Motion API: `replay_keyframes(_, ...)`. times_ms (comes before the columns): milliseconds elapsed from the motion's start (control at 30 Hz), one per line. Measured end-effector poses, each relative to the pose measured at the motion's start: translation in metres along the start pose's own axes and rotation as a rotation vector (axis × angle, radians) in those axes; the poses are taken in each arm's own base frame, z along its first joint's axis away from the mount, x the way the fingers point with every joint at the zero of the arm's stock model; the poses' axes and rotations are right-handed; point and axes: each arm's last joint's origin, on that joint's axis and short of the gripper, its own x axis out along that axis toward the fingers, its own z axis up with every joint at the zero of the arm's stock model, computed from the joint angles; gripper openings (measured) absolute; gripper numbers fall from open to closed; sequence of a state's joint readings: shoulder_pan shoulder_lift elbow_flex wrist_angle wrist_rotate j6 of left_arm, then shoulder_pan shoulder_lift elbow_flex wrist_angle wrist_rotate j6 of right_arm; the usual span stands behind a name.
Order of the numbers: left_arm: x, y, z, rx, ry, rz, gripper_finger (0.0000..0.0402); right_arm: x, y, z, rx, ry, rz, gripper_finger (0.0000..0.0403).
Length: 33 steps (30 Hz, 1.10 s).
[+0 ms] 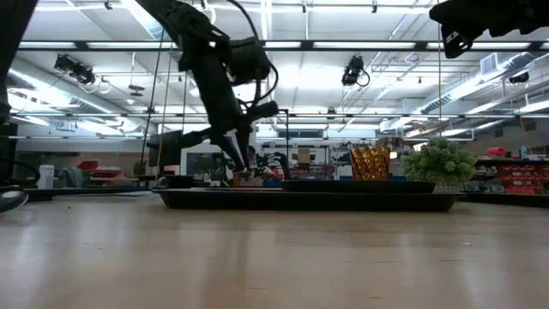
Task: Pick and place plate/cup/fork/spoon on tray
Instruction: Put the orange fork on the black serving tray to the left of the black plate
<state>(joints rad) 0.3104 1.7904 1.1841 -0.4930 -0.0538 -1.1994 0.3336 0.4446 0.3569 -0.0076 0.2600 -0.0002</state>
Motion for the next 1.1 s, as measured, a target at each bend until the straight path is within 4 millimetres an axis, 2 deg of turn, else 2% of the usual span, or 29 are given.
replay_keyframes(233, 0.021, -0.021, 0.018, 0.042, 0.02, 0.079, 0.0029, 0.0, 0.0, -0.001, -0.002, 0.007, 0.0, 0.0022)
replay_keyframes(367, 0.037, -0.03, 0.021, 0.066, 0.051, 0.106, 0.0029, 0.0, 0.0, -0.001, -0.001, 0.008, 0.0, 0.0022)
replay_keyframes(600, 0.055, -0.031, 0.019, 0.06, 0.125, 0.135, 0.0029, 0.0, 0.0, -0.001, 0.001, 0.009, 0.0, 0.0022)
replay_keyframes(933, 0.058, -0.031, 0.014, 0.045, 0.136, 0.145, 0.003, 0.0, 0.0, -0.001, 0.002, 0.009, 0.0, 0.0022)
replay_keyframes(1100, 0.057, -0.032, 0.012, 0.052, 0.137, 0.144, 0.0051, 0.0, 0.0, -0.001, 0.002, 0.009, 0.001, 0.0022)
